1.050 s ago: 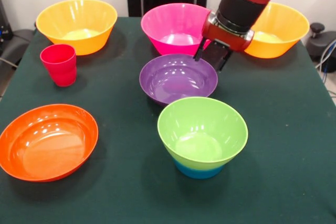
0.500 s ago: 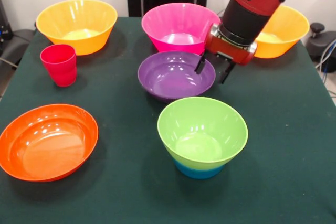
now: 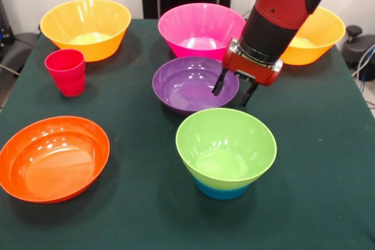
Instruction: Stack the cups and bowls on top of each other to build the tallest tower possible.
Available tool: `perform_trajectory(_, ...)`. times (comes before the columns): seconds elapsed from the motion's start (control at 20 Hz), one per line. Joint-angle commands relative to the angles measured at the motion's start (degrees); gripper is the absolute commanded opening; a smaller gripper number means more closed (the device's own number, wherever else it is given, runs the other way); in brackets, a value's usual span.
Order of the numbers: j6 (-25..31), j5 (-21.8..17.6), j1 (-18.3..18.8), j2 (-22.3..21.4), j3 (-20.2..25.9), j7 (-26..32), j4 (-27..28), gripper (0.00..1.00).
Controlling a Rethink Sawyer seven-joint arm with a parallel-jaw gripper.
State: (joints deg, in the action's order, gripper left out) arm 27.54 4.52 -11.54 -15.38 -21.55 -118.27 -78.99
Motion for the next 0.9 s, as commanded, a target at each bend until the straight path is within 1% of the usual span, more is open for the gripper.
perform_trajectory(0.05, 5.8, -2.3, 0.8, 1.3, 6.0, -0.3, 3.7, 1.0)
perform_trajectory(0.3, 7.4, -2.5, 1.0, 1.8, 5.7, 0.1, 4.9, 1.0)
perform_trajectory(0.55, 8.1, -1.6, 1.2, 1.8, 6.1, -1.1, 4.0, 1.0)
perform_trajectory(0.75, 9.9, -0.9, 1.1, 2.1, 6.1, -1.8, 5.3, 1.0)
perform_trajectory(0.9, 9.6, -0.7, 1.0, 1.8, 6.3, -2.4, 4.6, 1.0)
